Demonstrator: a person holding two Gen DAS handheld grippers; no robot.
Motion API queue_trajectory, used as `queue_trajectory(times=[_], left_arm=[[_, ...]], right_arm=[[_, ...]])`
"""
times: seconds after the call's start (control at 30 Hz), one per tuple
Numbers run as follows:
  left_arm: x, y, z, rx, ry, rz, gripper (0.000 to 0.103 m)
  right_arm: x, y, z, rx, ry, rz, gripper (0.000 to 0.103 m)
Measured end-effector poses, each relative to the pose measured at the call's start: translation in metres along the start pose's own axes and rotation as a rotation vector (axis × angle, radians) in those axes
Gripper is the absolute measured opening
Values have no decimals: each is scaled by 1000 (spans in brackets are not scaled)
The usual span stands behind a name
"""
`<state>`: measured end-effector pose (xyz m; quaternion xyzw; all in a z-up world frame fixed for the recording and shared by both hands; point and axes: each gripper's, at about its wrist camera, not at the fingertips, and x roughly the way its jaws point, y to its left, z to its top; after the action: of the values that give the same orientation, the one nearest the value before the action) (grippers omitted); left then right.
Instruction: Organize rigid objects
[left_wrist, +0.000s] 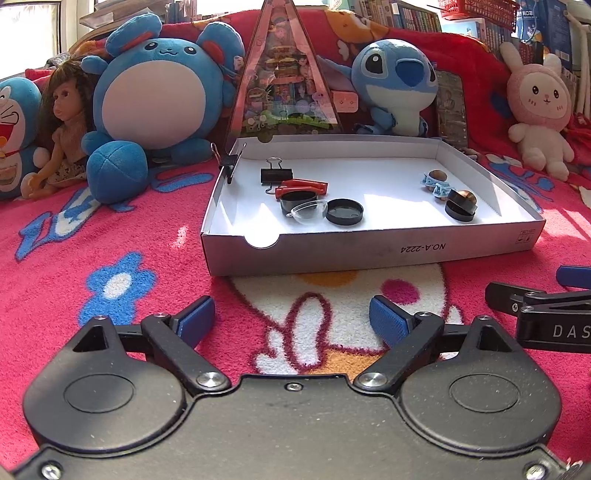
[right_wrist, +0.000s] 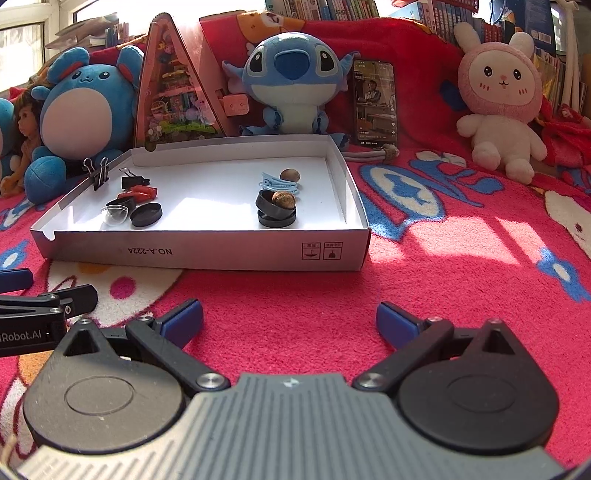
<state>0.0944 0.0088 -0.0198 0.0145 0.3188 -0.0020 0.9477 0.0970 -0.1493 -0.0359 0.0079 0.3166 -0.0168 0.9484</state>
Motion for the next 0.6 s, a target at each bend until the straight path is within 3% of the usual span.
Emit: queue_trajectory(times=[0.33,0.6], left_arm=[[5,4,-3,-27,-4,16,102],[6,5,-3,-35,1,11,103]], right_arm=[[3,4,0,-34,24,-22,103],[2,3,0,-25,25,-13,103]])
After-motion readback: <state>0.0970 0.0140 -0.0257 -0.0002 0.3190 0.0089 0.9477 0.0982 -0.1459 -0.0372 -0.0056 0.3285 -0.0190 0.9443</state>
